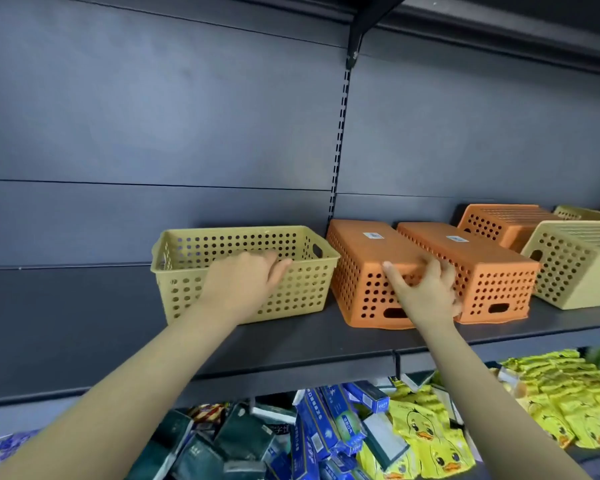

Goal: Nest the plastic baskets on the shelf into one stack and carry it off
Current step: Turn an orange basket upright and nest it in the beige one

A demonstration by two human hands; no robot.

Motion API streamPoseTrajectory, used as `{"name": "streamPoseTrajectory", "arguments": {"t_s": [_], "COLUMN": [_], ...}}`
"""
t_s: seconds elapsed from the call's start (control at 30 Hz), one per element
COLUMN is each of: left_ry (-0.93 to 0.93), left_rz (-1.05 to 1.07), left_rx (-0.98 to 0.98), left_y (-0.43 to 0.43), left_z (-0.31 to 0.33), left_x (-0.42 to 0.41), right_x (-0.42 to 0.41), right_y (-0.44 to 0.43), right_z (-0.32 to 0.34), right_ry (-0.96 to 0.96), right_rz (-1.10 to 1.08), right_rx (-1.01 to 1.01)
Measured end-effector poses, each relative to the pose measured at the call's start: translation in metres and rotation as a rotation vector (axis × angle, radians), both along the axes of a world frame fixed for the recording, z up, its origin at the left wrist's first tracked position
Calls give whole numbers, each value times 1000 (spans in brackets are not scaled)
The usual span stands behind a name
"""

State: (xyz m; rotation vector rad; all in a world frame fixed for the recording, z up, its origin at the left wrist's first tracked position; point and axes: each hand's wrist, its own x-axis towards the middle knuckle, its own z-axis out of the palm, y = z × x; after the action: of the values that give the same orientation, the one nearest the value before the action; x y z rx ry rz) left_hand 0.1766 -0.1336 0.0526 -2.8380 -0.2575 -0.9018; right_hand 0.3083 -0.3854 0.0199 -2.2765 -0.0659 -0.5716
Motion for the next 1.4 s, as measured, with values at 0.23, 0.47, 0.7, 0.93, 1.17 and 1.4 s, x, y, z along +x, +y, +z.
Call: {"name": "streamPoseTrajectory", "arguments": {"t_s": [0.23, 0.47, 0.7, 0.93, 1.17, 1.4], "left_ry": [-56, -74, -46, -21, 22, 71], "left_rz": [94, 117, 144, 155, 143, 115], "left_rx": [5, 0, -11, 9, -24, -255], "left_y": [-2, -3, -2, -4, -3, 2], "left_z": [-7, -7, -6, -4, 2, 10], "left_x": [11, 13, 14, 11, 5, 0], "right_x": [-3, -4, 7, 15, 3, -19], "right_y": [-24, -28, -33, -36, -43, -48], "right_z": [-24, -26, 4, 34, 57, 94], "right_ry": [178, 269, 350, 600, 518, -14], "right_rz": [435, 548, 426, 376, 460, 506], "right_rx": [405, 525, 644, 696, 634, 149]}}
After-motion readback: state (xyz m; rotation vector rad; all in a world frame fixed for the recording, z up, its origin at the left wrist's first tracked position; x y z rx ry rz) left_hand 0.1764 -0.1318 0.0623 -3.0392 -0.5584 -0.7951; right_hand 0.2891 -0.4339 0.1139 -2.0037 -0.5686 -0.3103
